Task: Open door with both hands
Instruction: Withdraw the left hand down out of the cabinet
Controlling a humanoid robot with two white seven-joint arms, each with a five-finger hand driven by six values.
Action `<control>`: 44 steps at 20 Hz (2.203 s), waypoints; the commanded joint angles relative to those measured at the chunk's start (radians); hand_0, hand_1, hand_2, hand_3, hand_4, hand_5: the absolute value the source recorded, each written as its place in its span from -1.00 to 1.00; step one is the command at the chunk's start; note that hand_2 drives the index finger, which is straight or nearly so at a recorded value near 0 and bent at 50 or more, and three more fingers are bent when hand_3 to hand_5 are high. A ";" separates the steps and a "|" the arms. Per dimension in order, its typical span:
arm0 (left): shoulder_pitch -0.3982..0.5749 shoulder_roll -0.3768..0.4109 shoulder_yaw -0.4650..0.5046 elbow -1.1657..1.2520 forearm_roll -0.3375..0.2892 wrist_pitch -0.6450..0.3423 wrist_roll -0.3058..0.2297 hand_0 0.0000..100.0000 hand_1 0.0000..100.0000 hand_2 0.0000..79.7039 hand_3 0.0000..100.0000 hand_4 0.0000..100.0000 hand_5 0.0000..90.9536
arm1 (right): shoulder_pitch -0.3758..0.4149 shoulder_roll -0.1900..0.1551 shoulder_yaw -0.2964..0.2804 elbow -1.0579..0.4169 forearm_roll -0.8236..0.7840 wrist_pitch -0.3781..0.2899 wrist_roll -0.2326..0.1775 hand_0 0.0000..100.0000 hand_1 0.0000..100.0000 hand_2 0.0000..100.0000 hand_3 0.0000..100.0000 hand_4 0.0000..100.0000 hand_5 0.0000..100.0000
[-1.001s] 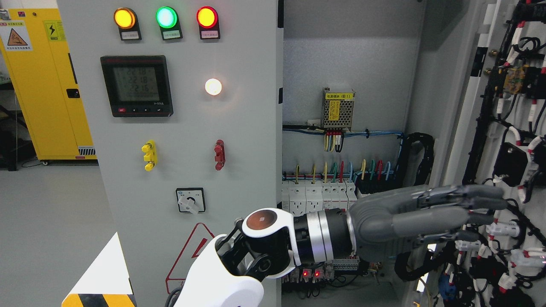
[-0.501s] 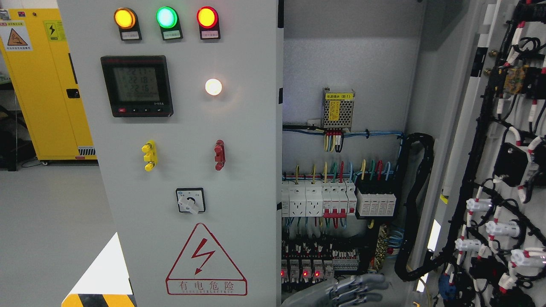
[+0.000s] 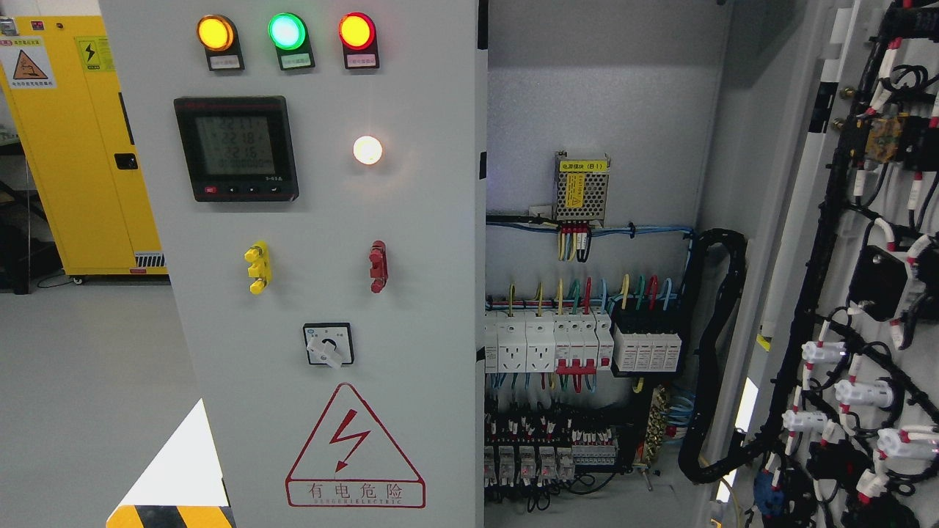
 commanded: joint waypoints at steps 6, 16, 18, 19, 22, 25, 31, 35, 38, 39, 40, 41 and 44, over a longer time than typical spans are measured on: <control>-0.015 -0.168 0.341 1.273 -0.025 -0.256 -0.008 -0.76 0.11 -1.00 -1.00 -1.00 -1.00 | -0.008 0.012 -0.003 0.000 0.009 0.001 0.000 -1.00 0.00 -0.92 -1.00 -1.00 -1.00; 0.036 -0.171 0.372 1.365 -0.036 -0.210 -0.002 -0.76 0.11 -1.00 -1.00 -1.00 -1.00 | -0.008 0.012 -0.003 -0.002 0.009 -0.001 0.000 -1.00 0.00 -0.92 -1.00 -1.00 -1.00; 0.036 -0.183 0.372 1.371 -0.036 -0.174 0.018 -0.76 0.11 -1.00 -1.00 -1.00 -1.00 | -0.008 0.011 -0.003 0.000 0.009 -0.001 0.000 -1.00 0.00 -0.92 -1.00 -1.00 -1.00; 0.036 -0.188 0.372 1.373 -0.036 -0.154 0.053 -0.76 0.11 -1.00 -1.00 -1.00 -1.00 | -0.008 0.011 -0.003 0.000 0.009 -0.001 0.000 -1.00 0.00 -0.92 -1.00 -1.00 -1.00; 0.036 -0.181 0.372 1.374 -0.036 -0.082 0.171 -0.76 0.11 -1.00 -1.00 -1.00 -1.00 | -0.008 0.011 -0.003 -0.002 0.009 -0.001 0.000 -1.00 0.00 -0.92 -1.00 -1.00 -1.00; 0.048 -0.168 0.372 1.376 -0.036 -0.057 0.231 -0.76 0.11 -1.00 -1.00 -1.00 -1.00 | -0.008 0.011 -0.003 -0.003 0.009 -0.001 0.000 -1.00 0.00 -0.92 -1.00 -1.00 -1.00; 0.045 -0.168 0.338 1.370 -0.038 -0.067 0.314 -0.76 0.11 -1.00 -1.00 -1.00 -1.00 | -0.008 0.015 -0.005 -0.031 0.009 -0.002 0.000 -1.00 0.00 -0.92 -1.00 -1.00 -1.00; 0.041 -0.168 0.330 1.365 -0.038 -0.115 0.314 -0.76 0.11 -1.00 -1.00 -1.00 -1.00 | 0.009 0.023 -0.003 -0.164 0.009 -0.002 0.000 -1.00 0.00 -0.92 -1.00 -1.00 -1.00; 0.041 -0.168 0.335 1.365 -0.035 -0.140 0.316 -0.76 0.11 -1.00 -1.00 -1.00 -1.00 | 0.124 0.025 0.005 -0.490 0.009 -0.002 0.000 -1.00 0.00 -0.92 -1.00 -1.00 -1.00; 0.041 -0.167 0.338 1.365 -0.030 -0.140 0.316 -0.76 0.11 -1.00 -1.00 -1.00 -1.00 | 0.151 0.034 0.008 -0.593 0.009 -0.002 0.000 -1.00 0.00 -0.92 -1.00 -1.00 -1.00; 0.041 -0.167 0.339 1.364 -0.024 -0.138 0.316 -0.76 0.11 -1.00 -1.00 -1.00 -1.00 | 0.170 0.043 0.011 -0.673 0.008 -0.002 0.000 -1.00 0.00 -0.92 -1.00 -1.00 -1.00; 0.041 -0.164 0.339 1.364 -0.024 -0.137 0.316 -0.76 0.11 -1.00 -1.00 -1.00 -1.00 | 0.198 0.054 0.017 -0.765 0.008 -0.004 0.000 -1.00 0.00 -0.92 -1.00 -1.00 -1.00; 0.042 -0.164 0.336 1.365 -0.033 -0.138 0.316 -0.76 0.11 -1.00 -1.00 -1.00 -1.00 | 0.270 0.063 0.084 -1.013 0.008 -0.050 -0.002 -1.00 0.00 -0.92 -1.00 -1.00 -1.00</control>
